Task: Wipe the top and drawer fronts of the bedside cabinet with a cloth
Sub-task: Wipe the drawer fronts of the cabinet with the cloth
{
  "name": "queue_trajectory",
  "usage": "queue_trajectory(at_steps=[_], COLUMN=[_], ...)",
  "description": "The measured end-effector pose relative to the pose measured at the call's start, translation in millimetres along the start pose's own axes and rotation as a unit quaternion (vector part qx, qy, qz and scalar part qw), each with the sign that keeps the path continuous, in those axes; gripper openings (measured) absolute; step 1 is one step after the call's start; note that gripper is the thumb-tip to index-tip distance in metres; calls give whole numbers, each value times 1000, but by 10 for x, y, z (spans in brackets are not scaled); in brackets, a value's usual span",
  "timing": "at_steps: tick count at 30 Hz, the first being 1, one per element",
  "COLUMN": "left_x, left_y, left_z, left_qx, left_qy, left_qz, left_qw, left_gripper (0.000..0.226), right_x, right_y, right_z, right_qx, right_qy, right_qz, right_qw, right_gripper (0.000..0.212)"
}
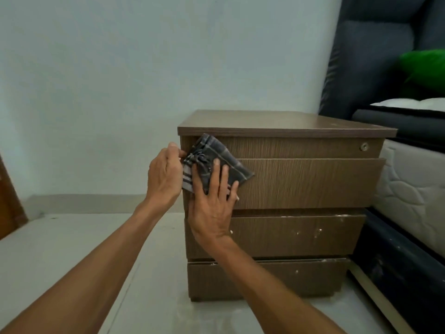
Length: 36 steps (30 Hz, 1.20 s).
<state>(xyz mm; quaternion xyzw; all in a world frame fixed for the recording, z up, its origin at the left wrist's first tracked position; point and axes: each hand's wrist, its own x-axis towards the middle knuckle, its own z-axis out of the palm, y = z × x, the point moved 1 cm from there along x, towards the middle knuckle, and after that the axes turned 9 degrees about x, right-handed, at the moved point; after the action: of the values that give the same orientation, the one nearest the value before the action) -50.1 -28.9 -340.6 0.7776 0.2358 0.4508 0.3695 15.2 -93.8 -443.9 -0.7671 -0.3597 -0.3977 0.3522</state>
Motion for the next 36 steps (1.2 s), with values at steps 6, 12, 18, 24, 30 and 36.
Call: queue_trajectory(at_steps=[6,12,18,24,30,36], left_x=[-35,-117,-191,-292,-366,-498], left_y=[35,56,-8,-21,-54,99], left_z=[-16,-29,17,196,280,573], left_qx=[33,92,54,29,245,397], left_qy=[-20,-18,-8,11,54,19], left_qz=[-3,10,-6,-26,121,255], left_qw=[999,996,998,999,960,881], left_gripper=[58,51,49,44,43,56], right_x=[-140,-299,-544,-14,86,-97], right_y=[-132,-66,398,609,736,1148], right_z=[-10,-138,-566,-678,-486,-669], right_qx=[44,51,44,-40,-118,-159], right_qy=[-97,-237,-59,1,-132,-155], right_qz=[-131,-275,-247,-203,-264,-278], right_qw=[986,930,966,978,948,935], right_gripper=[67,50,42,64,82,82])
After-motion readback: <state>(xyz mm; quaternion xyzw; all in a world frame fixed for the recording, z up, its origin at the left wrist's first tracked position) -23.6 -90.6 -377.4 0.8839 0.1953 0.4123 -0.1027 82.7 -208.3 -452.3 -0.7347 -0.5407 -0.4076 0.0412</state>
